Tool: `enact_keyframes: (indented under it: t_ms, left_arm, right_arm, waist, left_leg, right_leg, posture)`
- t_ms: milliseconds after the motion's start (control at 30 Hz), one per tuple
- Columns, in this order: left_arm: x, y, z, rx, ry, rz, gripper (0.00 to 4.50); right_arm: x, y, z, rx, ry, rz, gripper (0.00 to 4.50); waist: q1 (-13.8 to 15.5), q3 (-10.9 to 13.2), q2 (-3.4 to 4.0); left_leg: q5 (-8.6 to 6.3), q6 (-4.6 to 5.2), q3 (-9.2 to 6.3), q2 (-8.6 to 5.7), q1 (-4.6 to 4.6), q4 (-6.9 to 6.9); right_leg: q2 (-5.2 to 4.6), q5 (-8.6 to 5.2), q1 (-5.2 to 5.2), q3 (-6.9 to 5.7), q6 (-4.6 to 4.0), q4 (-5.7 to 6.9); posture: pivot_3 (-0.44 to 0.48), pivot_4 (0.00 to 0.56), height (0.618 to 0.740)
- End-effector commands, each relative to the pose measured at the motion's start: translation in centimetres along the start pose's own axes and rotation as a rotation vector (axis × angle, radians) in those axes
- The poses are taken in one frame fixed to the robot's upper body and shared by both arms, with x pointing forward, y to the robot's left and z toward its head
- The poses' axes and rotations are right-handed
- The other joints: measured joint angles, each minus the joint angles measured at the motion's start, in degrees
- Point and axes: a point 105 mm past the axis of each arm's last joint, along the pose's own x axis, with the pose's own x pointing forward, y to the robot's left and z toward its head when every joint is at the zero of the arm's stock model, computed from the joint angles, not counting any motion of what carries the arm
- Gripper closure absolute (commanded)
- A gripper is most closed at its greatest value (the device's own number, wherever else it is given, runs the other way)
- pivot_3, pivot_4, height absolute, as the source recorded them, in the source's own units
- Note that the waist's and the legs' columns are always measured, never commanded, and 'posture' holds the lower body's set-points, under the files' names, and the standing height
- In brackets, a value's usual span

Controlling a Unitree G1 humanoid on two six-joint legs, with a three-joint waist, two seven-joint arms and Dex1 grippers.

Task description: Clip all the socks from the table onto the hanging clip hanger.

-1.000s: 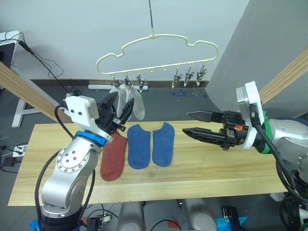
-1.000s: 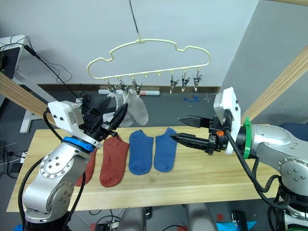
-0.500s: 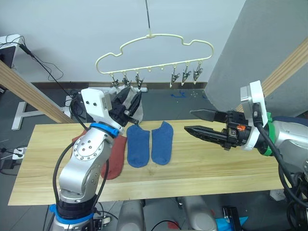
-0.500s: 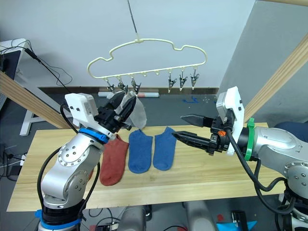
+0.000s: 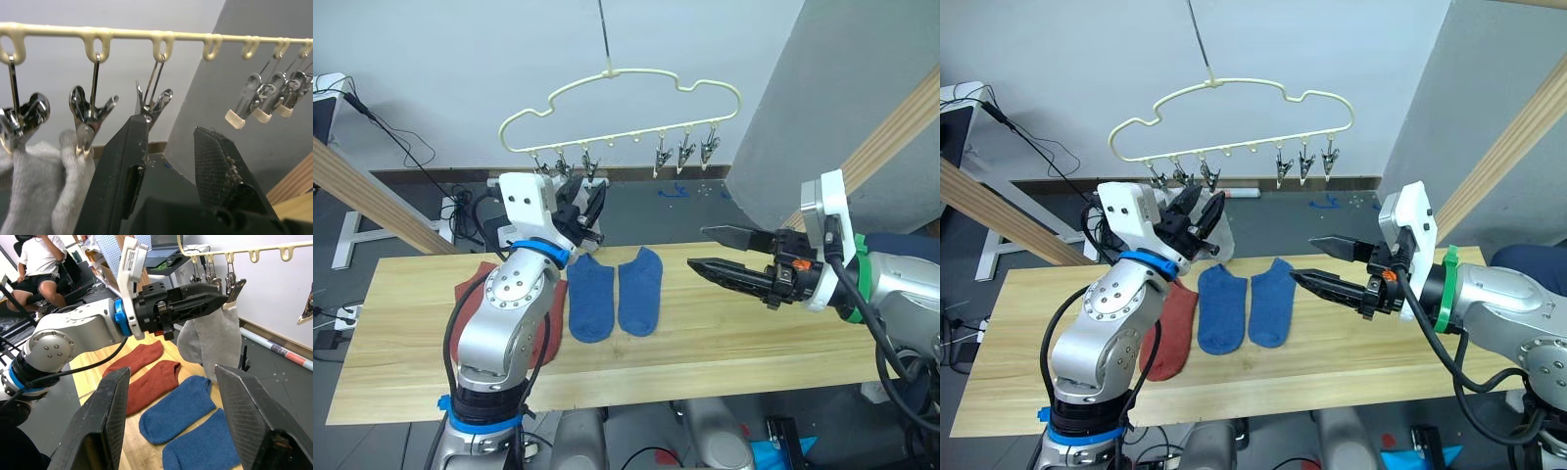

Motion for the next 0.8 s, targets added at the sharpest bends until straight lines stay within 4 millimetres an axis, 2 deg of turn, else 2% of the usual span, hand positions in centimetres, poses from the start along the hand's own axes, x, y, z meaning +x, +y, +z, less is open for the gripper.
enact_keyframes:
  t_ms: [33, 300, 800]
  left_arm:
    - [0.1, 0.3, 0.8, 0.023, -0.030, 0.023, 2.71]
    - [0.3, 0.7, 0.8, 0.027, -0.035, 0.050, 2.71]
    - [3.2, 0.8, 1.4, 0.012, -0.055, 0.070, 2.71]
  right_arm:
    - [-0.1, 0.9, 0.5, -0.029, -0.020, 0.020, 1.65]
    - [-0.1, 0.9, 0.5, -0.025, -0.020, 0.014, 1.65]
    - [0.2, 0.9, 0.2, -0.021, -0.022, -0.002, 1.65]
  waist:
    - [-0.02, 0.00, 0.00]
    - [-0.04, 0.02, 0.00]
    - [-0.15, 0.08, -0.01]
  left_leg:
    - [0.00, 0.00, 0.01, 0.00, 0.00, 0.00]
    - [0.00, 0.00, 0.02, 0.01, 0.00, -0.05]
    - [-0.01, 0.00, 0.04, 0.00, -0.02, -0.08]
  right_leg:
    - [0.00, 0.00, 0.00, 0.01, 0.00, -0.01]
    - [0.00, -0.01, -0.02, 0.02, 0.00, -0.05]
    - [0.00, -0.01, -0.03, 0.04, 0.01, -0.12]
  posture:
    - [-0.274, 0.377, 0.740]
    - [-0.280, 0.379, 0.740]
    - [-0.295, 0.379, 0.740]
